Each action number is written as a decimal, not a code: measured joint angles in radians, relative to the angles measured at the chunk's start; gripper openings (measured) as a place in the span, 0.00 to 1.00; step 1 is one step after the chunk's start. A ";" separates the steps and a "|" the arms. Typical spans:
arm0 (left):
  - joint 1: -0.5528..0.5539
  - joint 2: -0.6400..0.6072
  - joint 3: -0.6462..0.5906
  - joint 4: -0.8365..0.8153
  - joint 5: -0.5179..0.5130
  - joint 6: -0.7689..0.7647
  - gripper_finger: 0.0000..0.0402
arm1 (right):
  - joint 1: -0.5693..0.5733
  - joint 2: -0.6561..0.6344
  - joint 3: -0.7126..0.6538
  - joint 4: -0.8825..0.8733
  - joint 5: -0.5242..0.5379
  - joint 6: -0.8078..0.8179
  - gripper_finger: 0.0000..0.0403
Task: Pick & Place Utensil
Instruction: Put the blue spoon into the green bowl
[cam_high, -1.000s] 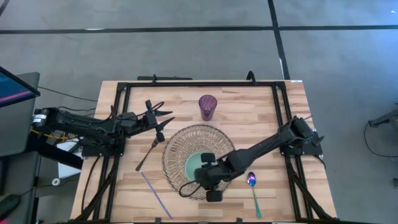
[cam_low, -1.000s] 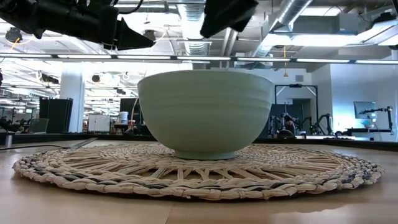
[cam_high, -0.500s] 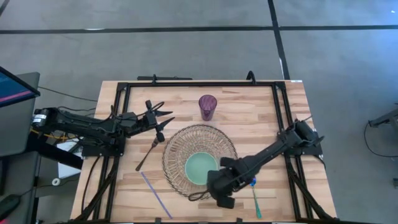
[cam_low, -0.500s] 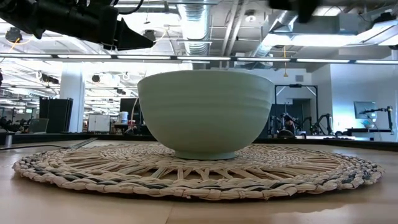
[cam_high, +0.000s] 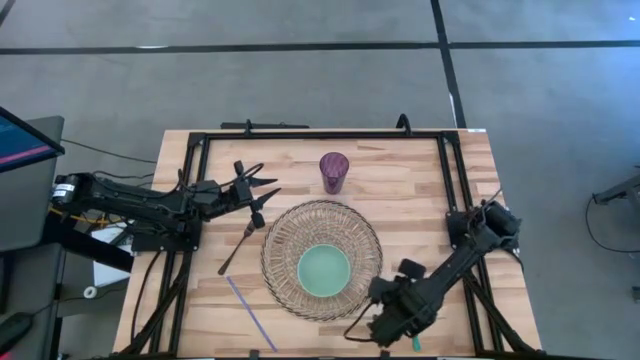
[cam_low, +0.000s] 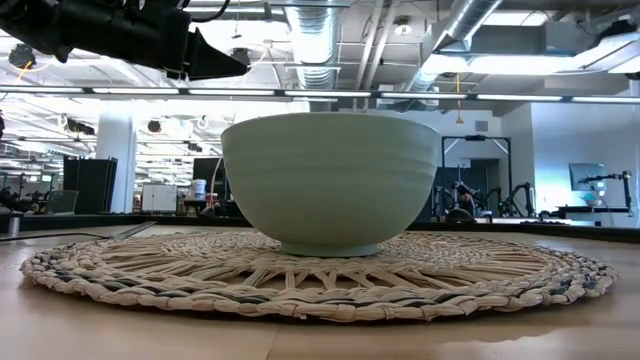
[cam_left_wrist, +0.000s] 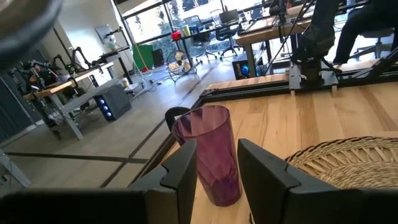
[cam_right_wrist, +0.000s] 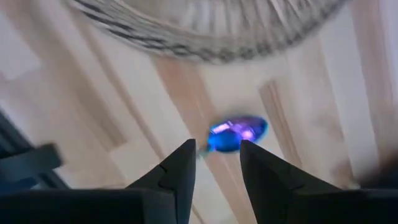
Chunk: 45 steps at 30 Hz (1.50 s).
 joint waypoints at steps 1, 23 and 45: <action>0.000 0.000 0.000 0.000 0.000 0.000 0.29 | 0.004 -0.021 -0.030 0.000 -0.001 0.033 0.29; 0.000 0.000 0.000 0.008 0.000 0.003 0.29 | 0.163 -0.299 -0.592 0.637 0.002 0.613 0.29; 0.000 0.000 0.000 0.016 0.000 0.003 0.29 | 0.183 -0.212 -0.745 0.864 -0.110 0.741 0.29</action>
